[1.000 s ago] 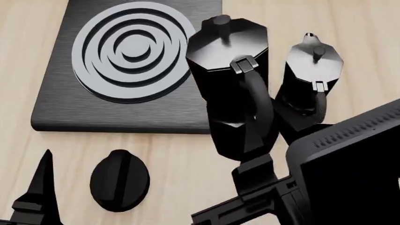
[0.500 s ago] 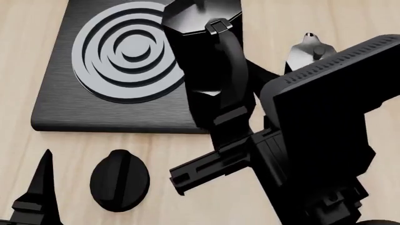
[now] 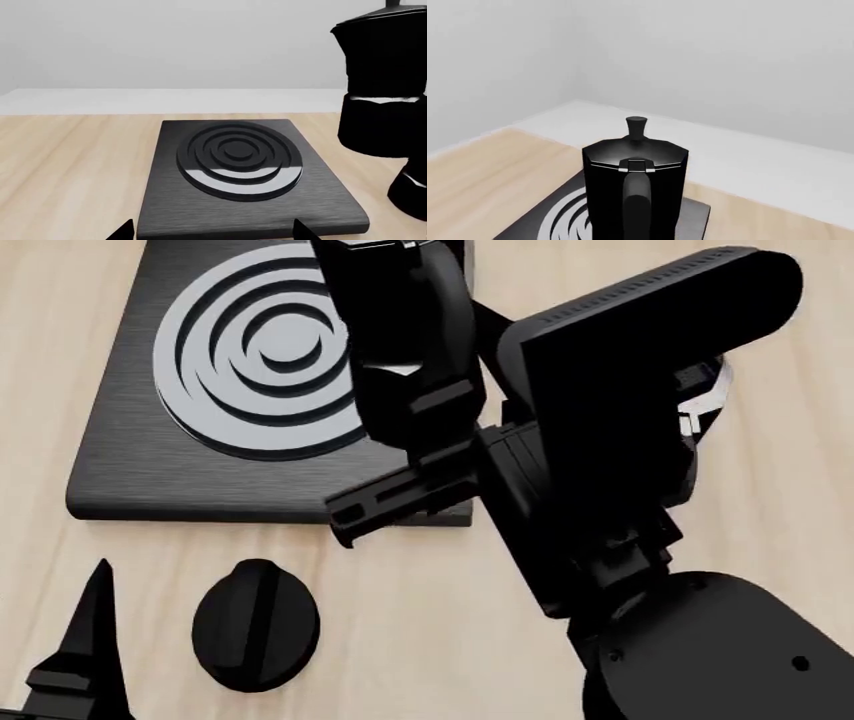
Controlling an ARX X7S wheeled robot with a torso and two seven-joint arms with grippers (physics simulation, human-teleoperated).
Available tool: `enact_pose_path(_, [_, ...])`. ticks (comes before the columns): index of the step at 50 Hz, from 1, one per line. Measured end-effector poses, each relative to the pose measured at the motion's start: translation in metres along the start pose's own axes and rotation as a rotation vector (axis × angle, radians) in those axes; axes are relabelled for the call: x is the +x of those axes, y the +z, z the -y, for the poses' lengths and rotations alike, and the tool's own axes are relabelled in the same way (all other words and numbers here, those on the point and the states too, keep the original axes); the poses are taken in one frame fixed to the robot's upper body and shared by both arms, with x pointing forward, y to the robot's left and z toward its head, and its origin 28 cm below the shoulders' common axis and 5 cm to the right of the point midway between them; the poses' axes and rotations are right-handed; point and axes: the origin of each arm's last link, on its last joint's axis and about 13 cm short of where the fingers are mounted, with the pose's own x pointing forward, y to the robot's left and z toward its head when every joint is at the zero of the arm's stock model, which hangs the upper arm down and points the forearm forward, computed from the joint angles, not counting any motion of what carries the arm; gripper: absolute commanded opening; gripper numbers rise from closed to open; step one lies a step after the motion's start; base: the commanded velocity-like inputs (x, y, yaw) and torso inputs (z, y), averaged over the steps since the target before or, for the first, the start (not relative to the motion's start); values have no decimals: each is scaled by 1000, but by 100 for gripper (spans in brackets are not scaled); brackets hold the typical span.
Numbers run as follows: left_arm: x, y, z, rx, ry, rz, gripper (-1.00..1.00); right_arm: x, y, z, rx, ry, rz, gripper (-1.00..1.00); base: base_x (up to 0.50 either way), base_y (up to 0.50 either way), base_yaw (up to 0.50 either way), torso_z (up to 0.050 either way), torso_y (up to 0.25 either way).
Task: Put the right moka pot on the stove.
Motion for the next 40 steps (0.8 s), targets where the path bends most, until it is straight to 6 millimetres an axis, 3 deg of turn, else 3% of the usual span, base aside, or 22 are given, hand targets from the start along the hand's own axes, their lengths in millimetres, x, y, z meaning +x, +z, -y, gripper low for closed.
enact_pose_path(40, [0,0,0,-3,0,3,100,83,-60,2,47,29,65,-100,0,0,0,0,1])
